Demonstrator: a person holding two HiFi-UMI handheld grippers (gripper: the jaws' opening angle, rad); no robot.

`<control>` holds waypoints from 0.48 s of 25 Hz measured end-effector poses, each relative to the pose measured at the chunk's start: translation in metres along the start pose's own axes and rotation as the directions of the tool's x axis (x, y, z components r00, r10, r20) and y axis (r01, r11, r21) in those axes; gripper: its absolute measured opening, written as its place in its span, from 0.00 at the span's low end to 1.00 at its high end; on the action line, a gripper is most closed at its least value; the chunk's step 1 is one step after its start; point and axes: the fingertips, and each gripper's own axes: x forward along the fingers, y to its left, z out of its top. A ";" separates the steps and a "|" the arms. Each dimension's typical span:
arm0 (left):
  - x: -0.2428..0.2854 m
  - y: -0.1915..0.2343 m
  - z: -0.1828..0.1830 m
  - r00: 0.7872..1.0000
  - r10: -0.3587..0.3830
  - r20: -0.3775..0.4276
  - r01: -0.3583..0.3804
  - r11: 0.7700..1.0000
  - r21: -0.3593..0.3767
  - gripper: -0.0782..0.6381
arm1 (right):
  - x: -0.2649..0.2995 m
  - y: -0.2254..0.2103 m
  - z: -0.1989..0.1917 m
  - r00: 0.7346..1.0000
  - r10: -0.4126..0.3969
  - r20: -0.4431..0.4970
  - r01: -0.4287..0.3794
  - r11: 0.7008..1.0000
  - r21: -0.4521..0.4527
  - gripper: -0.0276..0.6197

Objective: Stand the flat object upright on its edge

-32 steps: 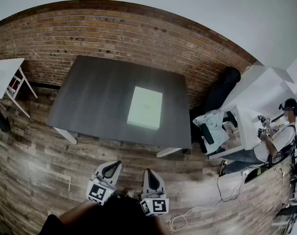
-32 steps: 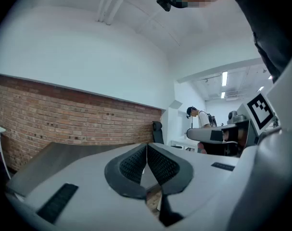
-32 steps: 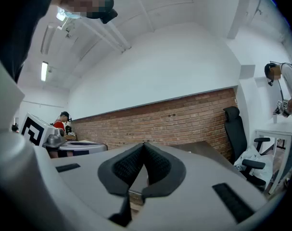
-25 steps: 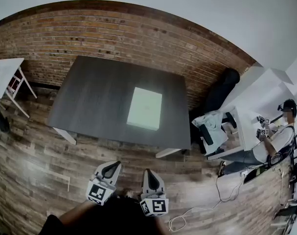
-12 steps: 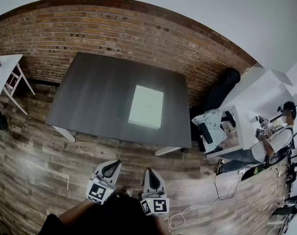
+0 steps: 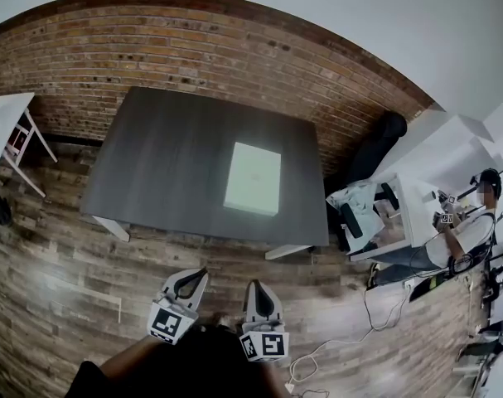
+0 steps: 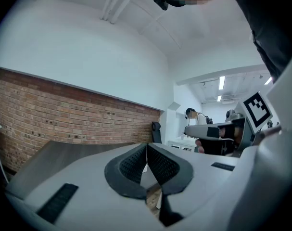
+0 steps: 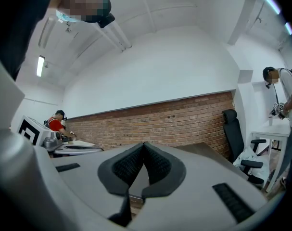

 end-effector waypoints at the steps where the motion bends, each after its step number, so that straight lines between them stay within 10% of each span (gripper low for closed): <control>1: -0.002 0.003 0.000 1.000 -0.004 0.001 0.004 1.000 -0.001 0.16 | 0.002 0.001 0.000 1.000 -0.009 0.004 0.009 1.000 -0.002 0.08; 12: -0.008 0.022 -0.006 1.000 -0.028 -0.001 0.028 1.000 -0.011 0.16 | 0.013 0.001 -0.001 0.998 -0.065 0.017 0.065 0.998 -0.014 0.08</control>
